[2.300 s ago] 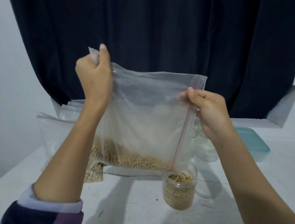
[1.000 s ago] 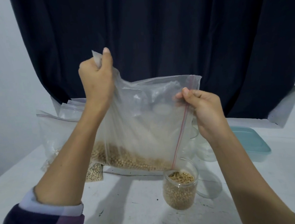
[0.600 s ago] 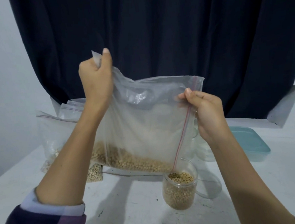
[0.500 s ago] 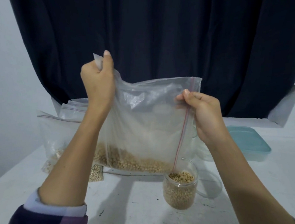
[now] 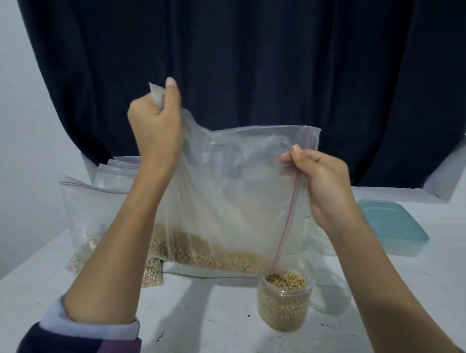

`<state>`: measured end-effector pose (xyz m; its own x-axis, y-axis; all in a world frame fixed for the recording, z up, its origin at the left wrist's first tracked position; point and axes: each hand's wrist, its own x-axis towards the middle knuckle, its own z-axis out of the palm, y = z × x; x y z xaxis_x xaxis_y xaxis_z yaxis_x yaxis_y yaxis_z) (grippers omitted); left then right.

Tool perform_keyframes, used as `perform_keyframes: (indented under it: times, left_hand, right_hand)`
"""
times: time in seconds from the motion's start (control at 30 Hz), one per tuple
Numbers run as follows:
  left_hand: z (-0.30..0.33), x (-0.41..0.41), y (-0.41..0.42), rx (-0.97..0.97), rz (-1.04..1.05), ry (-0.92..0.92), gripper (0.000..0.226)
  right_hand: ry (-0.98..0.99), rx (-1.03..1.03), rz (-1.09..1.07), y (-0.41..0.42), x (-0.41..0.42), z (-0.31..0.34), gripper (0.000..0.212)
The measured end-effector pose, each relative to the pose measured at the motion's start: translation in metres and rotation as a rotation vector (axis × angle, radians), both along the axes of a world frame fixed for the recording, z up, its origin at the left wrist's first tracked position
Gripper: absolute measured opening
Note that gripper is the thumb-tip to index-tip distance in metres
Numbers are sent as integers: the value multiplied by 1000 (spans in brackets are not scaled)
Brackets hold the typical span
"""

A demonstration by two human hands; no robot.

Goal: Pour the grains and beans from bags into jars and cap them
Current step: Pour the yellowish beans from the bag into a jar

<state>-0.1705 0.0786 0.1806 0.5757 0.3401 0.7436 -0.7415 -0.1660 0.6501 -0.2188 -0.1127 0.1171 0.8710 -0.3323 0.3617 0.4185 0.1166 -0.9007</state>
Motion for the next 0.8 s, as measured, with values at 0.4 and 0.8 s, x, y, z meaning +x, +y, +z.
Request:
perform_keyframes:
  times: [0.4,0.8]
  left_hand:
    - [1,1,3,10,19,-23,55]
    - [0,1,-4,26,-34,-10,55]
  right_hand:
    - [-28,8,-26,-3,4,3,21]
    - [-15,-42,8,4,2,0,22]
